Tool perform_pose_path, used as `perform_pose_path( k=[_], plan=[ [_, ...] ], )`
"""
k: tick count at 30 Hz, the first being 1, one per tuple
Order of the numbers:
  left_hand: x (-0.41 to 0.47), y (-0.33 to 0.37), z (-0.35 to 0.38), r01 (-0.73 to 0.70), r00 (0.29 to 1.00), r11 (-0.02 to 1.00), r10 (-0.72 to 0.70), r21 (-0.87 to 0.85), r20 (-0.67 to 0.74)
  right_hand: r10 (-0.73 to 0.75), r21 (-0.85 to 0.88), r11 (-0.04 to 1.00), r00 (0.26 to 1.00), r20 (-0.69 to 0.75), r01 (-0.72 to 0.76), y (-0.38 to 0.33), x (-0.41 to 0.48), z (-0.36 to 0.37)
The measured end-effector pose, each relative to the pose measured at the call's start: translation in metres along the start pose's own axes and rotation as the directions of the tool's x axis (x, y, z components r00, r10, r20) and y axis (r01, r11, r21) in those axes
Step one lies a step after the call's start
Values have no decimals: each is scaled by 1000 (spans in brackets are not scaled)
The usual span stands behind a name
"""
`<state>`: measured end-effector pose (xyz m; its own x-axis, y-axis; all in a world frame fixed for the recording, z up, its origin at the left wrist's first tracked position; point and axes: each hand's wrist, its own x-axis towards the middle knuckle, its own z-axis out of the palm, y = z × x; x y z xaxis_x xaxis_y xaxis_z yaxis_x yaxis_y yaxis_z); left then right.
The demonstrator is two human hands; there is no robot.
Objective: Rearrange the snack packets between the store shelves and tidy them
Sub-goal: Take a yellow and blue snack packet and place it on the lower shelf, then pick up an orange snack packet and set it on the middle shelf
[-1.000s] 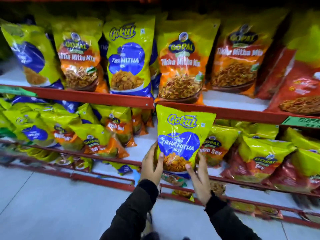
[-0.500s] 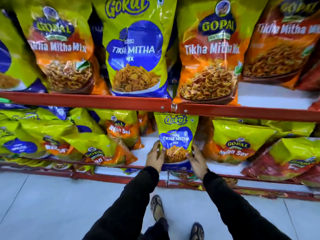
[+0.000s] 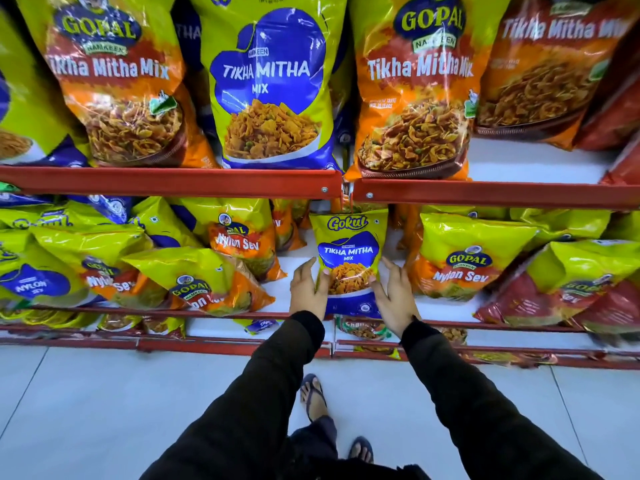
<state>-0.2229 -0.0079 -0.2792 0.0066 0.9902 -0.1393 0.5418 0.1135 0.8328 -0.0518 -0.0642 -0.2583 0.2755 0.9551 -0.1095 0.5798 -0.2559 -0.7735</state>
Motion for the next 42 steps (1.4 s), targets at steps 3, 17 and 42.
perform_pose_path(
  k=[3,17,42],
  plan=[
    [-22,19,-13,-156,983,987,159,43,-87,-145,-98,986,986,-87,136,-23,-20,-14],
    [-16,168,-202,-598,559,745,651,294,-513,-659,-180,729,607,-443,660,-262,-22,-76],
    [135,157,-379,-475,730,715,-5,-513,-684,-237,432,813,900,-366,390,-421,100,36]
  ],
)
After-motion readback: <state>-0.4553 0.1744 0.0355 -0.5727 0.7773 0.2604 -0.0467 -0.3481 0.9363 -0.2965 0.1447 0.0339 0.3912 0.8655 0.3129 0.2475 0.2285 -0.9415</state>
